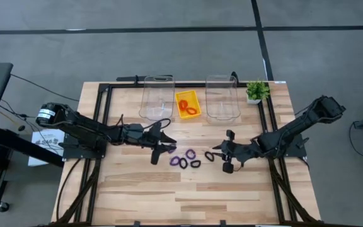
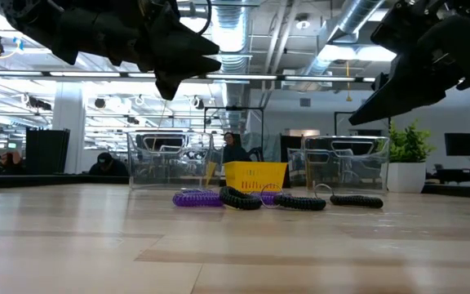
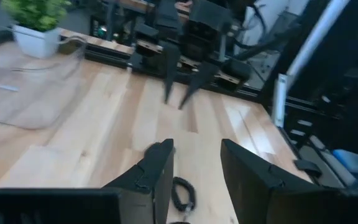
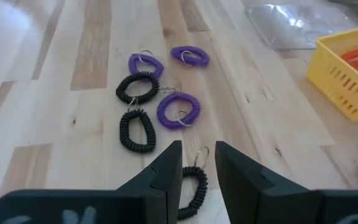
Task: Sort spring keychains
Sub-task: Put the right black spring keychain into the right transparent bin
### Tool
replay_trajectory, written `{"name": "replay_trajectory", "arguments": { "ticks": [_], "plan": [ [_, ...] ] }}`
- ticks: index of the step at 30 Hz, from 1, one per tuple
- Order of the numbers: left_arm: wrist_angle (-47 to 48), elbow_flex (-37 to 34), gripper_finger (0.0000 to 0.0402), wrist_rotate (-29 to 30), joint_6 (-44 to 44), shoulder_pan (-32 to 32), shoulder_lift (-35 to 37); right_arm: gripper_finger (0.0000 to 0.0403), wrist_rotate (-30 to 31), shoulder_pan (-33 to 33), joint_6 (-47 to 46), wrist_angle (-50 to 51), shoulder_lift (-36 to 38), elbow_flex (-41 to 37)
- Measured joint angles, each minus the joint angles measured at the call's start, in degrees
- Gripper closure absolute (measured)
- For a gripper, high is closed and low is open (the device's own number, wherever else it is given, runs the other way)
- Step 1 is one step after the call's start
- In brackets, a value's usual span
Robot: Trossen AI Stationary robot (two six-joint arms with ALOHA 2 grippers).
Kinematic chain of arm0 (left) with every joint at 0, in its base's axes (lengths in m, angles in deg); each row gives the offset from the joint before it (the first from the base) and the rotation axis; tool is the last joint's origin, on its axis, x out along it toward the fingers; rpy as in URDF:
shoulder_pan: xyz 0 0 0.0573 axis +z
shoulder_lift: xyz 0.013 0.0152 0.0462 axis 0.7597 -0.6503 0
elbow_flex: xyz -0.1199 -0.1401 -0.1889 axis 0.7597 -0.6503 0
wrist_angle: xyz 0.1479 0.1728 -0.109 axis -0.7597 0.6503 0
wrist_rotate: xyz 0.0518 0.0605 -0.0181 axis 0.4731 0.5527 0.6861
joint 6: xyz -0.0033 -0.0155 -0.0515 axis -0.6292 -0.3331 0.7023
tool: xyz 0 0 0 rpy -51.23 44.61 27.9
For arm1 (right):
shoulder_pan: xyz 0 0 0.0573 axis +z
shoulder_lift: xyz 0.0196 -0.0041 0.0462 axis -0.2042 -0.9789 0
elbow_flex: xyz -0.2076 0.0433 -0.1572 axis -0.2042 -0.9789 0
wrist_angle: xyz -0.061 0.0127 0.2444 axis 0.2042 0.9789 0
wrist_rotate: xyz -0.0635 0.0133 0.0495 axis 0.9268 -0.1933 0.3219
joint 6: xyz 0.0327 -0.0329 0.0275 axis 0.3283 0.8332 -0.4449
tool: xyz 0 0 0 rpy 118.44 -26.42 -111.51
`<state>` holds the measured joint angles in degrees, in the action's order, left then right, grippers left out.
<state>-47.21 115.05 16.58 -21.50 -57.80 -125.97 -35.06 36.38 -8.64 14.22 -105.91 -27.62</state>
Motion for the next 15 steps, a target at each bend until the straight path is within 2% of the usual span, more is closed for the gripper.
{"name": "replay_trajectory", "arguments": {
  "ticks": [3,9,12,15],
  "plan": [
    [-0.2,0.0,0.0271,-0.4,-0.1,-0.7,-0.7,0.0316,-1.4,0.0,1.9,0.0,0.0,0.0],
    [-2.5,0.0,0.0271,-0.4,-2.2,-0.7,-4.4,0.0316,-10.7,0.0,2.0,0.1,0.0,0.0],
    [-7.4,0.0,0.0271,-0.3,-5.2,-0.4,-7.2,0.0316,-13.8,0.0,1.0,0.0,-0.5,0.0],
    [-13.4,0.0,0.0271,-1.0,-8.2,-0.5,-10.8,0.0316,-14.1,-0.1,1.0,-0.3,-2.2,0.0]
  ]
}}
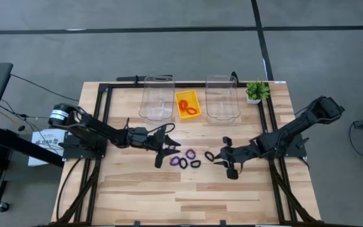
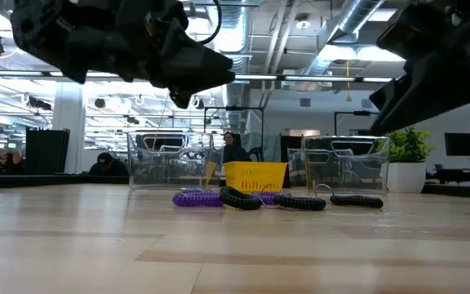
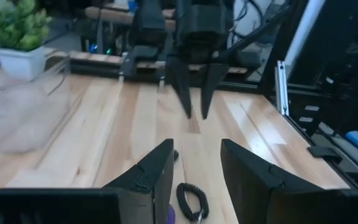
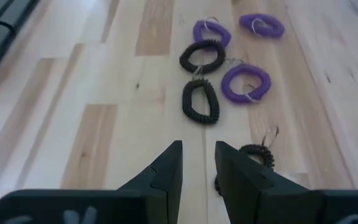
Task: Sort spring keychains
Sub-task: Put the right black spring keychain into the right transparent bin
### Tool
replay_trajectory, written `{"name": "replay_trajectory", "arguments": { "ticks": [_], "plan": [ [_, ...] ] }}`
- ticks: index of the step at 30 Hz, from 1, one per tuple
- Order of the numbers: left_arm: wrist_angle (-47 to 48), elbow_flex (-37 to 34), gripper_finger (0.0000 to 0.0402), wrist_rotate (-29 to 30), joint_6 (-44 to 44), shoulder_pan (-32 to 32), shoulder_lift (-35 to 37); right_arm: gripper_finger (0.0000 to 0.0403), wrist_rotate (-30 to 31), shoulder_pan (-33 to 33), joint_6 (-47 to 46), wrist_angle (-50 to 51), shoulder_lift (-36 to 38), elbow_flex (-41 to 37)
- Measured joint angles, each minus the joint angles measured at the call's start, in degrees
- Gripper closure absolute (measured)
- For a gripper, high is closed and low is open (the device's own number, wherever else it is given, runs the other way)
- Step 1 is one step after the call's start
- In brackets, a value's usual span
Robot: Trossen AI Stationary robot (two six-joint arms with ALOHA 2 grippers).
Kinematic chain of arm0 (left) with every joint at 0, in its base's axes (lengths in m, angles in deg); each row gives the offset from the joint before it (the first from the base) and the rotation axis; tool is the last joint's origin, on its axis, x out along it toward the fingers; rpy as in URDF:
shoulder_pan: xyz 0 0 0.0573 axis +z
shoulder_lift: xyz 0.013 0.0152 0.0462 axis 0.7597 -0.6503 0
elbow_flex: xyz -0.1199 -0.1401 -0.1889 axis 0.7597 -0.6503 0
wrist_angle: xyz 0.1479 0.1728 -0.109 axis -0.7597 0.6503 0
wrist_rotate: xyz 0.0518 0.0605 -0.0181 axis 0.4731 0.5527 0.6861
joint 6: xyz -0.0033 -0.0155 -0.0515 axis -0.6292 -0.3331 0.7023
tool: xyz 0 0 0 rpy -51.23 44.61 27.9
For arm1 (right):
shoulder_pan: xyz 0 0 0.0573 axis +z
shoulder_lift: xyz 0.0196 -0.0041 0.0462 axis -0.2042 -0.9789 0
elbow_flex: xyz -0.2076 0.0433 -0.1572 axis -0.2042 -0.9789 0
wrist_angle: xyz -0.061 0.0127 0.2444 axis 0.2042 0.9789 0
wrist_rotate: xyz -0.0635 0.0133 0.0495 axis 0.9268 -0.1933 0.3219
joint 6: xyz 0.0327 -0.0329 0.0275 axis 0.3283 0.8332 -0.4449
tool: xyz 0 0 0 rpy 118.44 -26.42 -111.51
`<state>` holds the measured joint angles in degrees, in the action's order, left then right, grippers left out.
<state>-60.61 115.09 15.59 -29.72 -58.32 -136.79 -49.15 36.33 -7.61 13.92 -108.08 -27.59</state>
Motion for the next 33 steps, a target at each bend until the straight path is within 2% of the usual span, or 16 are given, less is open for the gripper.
{"name": "replay_trajectory", "arguments": {
  "ticks": [3,8,20,27,33],
  "plan": [
    [-3.3,0.8,0.0271,-1.7,-1.6,0.0,-3.6,0.0316,-0.1,-1.2,0.4,-1.7,-2.8,0.0],
    [-3.6,3.3,0.0271,-1.8,-2.8,0.0,-6.4,0.0316,-0.9,-3.7,1.5,-2.6,-7.6,1.3],
    [-2.9,3.7,0.0271,-1.8,-2.7,0.0,-6.0,0.0316,-1.7,-7.3,1.9,-2.5,-17.1,3.2],
    [-2.9,3.7,0.0271,-1.8,-2.6,0.0,-6.0,0.0316,-8.0,-10.1,1.5,-3.4,-21.1,3.6],
    [-2.9,3.7,0.0271,-1.8,-2.6,0.0,-6.0,0.0316,-9.3,-11.0,1.2,-3.6,-21.8,3.7]
  ]
}}
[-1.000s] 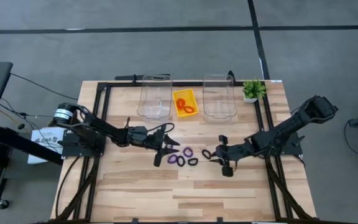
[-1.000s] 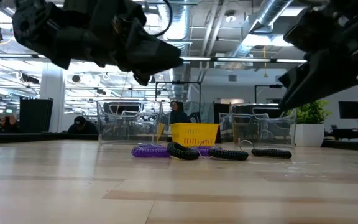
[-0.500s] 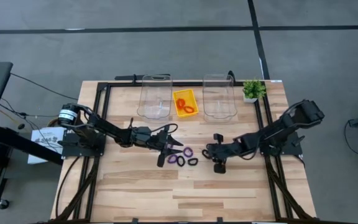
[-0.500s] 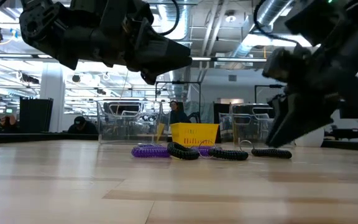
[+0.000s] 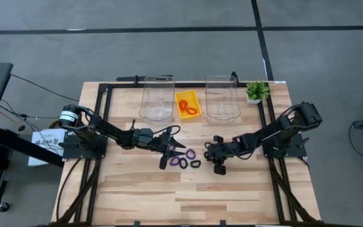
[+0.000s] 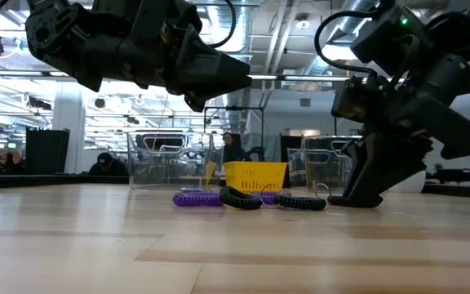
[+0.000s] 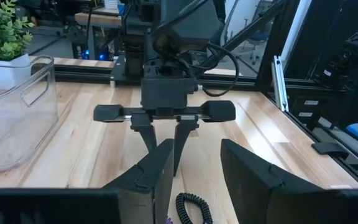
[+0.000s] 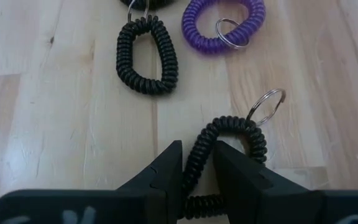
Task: Sort spring keychains
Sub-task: Put the right black spring keychain into the right transparent bin
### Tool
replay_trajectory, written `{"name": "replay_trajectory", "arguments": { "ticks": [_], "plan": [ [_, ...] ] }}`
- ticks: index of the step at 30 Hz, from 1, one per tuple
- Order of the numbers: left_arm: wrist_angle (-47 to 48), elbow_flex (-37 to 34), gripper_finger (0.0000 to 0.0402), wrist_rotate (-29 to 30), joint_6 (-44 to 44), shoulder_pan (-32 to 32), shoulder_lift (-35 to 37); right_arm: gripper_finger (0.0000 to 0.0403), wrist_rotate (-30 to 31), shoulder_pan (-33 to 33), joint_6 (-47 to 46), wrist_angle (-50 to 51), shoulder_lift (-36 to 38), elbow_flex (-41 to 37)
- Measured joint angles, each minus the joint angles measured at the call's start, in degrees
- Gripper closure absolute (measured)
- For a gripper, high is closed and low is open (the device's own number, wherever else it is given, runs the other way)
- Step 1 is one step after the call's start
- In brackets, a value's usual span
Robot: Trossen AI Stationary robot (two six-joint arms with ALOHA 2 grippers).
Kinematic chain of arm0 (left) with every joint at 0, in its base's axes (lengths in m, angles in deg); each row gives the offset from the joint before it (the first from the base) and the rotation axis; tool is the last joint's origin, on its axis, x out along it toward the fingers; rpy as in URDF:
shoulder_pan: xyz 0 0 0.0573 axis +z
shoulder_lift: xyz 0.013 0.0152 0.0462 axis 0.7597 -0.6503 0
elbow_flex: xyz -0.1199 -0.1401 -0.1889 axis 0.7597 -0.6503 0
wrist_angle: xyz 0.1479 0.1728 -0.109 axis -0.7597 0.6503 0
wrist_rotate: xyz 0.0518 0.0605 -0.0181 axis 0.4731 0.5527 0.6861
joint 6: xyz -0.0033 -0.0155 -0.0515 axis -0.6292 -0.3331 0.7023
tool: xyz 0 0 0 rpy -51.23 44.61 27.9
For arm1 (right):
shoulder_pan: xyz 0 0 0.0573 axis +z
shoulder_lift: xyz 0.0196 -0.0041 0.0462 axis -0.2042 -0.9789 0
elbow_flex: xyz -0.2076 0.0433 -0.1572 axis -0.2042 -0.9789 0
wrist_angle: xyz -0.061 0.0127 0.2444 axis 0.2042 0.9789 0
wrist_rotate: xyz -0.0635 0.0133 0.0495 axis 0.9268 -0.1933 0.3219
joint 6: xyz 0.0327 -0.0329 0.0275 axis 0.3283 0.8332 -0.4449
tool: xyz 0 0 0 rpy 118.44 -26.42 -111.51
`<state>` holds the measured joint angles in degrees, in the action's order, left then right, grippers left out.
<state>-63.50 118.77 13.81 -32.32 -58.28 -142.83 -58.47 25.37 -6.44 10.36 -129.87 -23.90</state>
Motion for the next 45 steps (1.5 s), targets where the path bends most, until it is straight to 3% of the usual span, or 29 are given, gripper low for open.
{"name": "replay_trajectory", "arguments": {
  "ticks": [6,15,21,28,33,45],
  "plan": [
    [0.0,0.0,0.0271,0.0,0.0,0.0,0.0,0.0324,-0.5,0.0,0.2,0.3,0.5,-0.2],
    [0.0,0.0,0.0271,0.0,0.0,0.0,0.0,0.0393,-0.7,-0.3,0.6,0.8,0.6,-0.2],
    [0.0,0.0,0.0271,0.0,-0.1,0.0,0.0,0.037,-1.7,-0.2,1.3,1.8,0.5,0.5],
    [0.0,0.0,0.0271,0.0,-0.1,0.0,0.0,0.0395,-1.3,1.2,2.3,9.1,0.2,5.0],
    [0.0,0.0,0.0271,0.0,-0.1,0.0,0.0,0.0392,-1.5,2.6,3.3,14.4,0.2,8.2],
    [0.0,0.0,0.0271,0.0,-0.1,0.0,0.0,0.0396,7.9,9.6,3.8,21.5,8.1,10.1]
  ]
}}
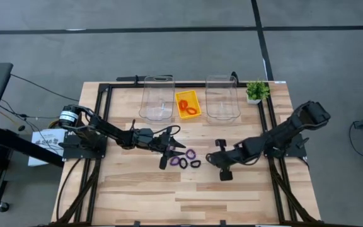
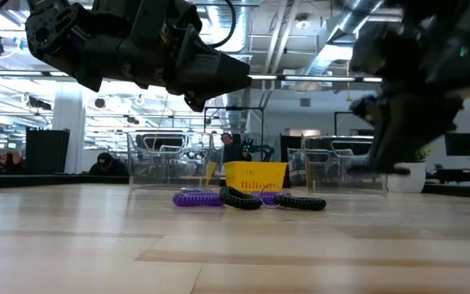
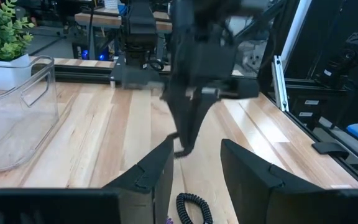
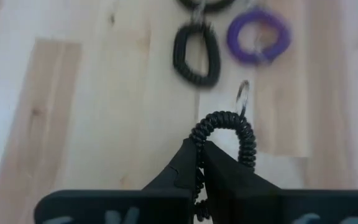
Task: Sort spring keychains
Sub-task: Put the right black spring keychain into the right transparent bin
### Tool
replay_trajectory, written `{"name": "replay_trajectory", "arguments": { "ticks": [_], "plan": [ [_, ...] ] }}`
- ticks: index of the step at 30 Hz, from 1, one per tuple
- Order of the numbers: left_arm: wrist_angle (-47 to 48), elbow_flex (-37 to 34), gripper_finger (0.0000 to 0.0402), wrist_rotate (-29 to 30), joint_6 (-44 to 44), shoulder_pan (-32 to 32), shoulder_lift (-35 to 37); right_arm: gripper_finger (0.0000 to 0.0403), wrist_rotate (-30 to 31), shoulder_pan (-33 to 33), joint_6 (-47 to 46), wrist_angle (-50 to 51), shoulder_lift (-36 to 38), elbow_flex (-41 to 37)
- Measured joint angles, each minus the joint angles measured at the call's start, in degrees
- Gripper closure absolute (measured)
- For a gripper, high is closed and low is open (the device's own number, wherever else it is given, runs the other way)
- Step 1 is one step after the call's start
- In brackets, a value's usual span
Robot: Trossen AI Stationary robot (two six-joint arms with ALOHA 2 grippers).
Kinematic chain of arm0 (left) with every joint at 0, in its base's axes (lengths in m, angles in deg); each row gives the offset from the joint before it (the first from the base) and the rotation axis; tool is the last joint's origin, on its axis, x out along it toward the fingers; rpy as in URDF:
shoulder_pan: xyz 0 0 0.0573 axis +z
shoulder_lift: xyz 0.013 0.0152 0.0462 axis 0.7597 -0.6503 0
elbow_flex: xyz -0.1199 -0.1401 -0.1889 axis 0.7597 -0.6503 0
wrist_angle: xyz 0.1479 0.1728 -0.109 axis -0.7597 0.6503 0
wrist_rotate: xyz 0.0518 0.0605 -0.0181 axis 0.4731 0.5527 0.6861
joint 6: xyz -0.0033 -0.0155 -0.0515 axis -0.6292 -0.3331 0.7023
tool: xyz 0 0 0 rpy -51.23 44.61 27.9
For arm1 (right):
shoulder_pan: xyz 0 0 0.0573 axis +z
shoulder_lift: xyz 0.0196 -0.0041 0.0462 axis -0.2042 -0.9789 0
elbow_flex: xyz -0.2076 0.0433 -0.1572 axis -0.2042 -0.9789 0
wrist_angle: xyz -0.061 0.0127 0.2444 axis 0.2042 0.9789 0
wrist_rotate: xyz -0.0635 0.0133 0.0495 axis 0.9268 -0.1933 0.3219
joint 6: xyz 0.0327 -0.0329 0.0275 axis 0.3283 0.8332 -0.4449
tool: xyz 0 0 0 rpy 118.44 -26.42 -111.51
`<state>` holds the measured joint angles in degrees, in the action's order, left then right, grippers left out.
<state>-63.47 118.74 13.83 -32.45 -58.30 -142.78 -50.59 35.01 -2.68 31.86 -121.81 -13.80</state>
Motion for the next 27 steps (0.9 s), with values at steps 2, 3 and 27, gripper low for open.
{"name": "replay_trajectory", "arguments": {
  "ticks": [2,3,27],
  "plan": [
    [0.0,0.0,0.0271,0.0,0.0,0.0,0.0,0.0394,2.6,1.2,0.0,0.1,2.0,0.0],
    [0.0,0.0,0.0271,0.0,0.0,0.0,0.0,0.0393,3.9,1.8,0.0,0.1,3.0,0.0],
    [0.0,0.0,0.0271,0.0,0.0,0.0,0.0,0.0391,23.9,2.4,-2.2,9.7,11.1,1.0]
  ]
}}
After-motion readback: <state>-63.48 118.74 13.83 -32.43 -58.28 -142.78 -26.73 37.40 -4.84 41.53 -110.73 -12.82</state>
